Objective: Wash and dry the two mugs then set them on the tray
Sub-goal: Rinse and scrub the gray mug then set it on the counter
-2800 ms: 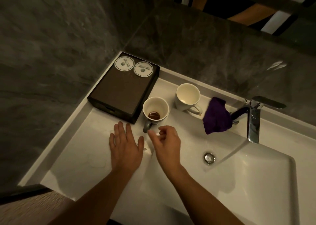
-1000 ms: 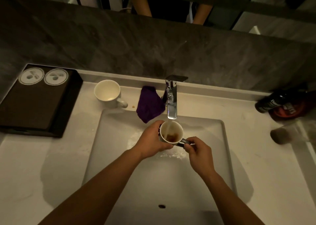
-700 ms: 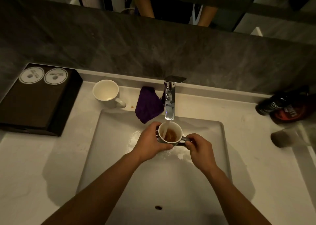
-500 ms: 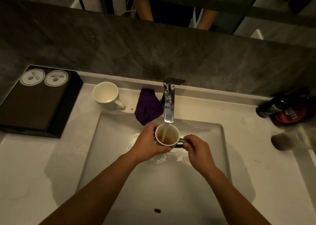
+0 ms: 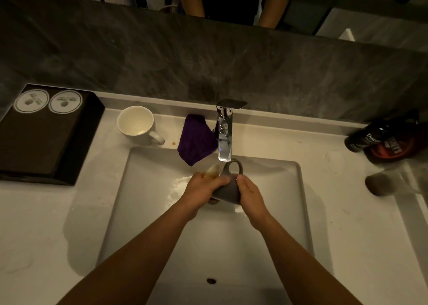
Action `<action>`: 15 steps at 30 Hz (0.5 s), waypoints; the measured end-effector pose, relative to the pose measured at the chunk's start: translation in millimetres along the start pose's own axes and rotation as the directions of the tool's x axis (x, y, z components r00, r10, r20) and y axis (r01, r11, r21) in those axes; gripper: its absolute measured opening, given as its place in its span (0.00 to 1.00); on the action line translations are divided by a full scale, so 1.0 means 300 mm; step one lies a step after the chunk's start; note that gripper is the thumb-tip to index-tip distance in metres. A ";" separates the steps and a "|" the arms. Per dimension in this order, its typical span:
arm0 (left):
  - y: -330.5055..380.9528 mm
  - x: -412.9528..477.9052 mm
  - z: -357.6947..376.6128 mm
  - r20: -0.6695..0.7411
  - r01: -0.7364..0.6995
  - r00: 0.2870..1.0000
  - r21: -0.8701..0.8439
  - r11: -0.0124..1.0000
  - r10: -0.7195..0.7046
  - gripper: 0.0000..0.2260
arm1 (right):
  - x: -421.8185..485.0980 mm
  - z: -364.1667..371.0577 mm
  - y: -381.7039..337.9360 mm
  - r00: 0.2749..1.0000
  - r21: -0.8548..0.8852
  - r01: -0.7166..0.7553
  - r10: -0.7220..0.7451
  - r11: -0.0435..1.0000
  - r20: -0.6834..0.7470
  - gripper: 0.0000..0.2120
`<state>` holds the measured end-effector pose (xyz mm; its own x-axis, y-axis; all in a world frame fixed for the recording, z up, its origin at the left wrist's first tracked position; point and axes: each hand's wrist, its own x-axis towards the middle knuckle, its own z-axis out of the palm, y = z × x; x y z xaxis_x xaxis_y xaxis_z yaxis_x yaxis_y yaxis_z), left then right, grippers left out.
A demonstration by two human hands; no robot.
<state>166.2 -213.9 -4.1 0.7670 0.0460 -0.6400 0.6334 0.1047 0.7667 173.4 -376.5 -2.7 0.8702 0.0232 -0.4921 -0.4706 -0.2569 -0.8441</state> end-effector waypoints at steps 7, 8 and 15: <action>-0.017 -0.009 0.022 0.049 -0.043 0.998 -0.016 0.999 0.044 0.29 | 0.023 0.035 -0.056 0.963 0.200 -0.263 0.269 0.944 -0.002 0.17; -0.023 -0.011 0.015 0.050 -0.095 0.994 -0.010 0.995 0.095 0.30 | 0.028 0.032 -0.067 0.950 0.174 -0.312 0.312 0.934 0.025 0.19; -0.002 0.014 0.021 -0.058 -0.029 0.998 -0.147 0.989 0.021 0.14 | 0.032 0.068 -0.048 0.986 -0.086 -0.100 0.088 0.991 -0.139 0.15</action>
<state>169.5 -220.1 -6.9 0.7731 0.1054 -0.6255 0.5886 0.2482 0.7694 185.6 -353.0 0.3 0.8373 -0.1338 -0.5302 -0.5413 -0.3403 -0.7689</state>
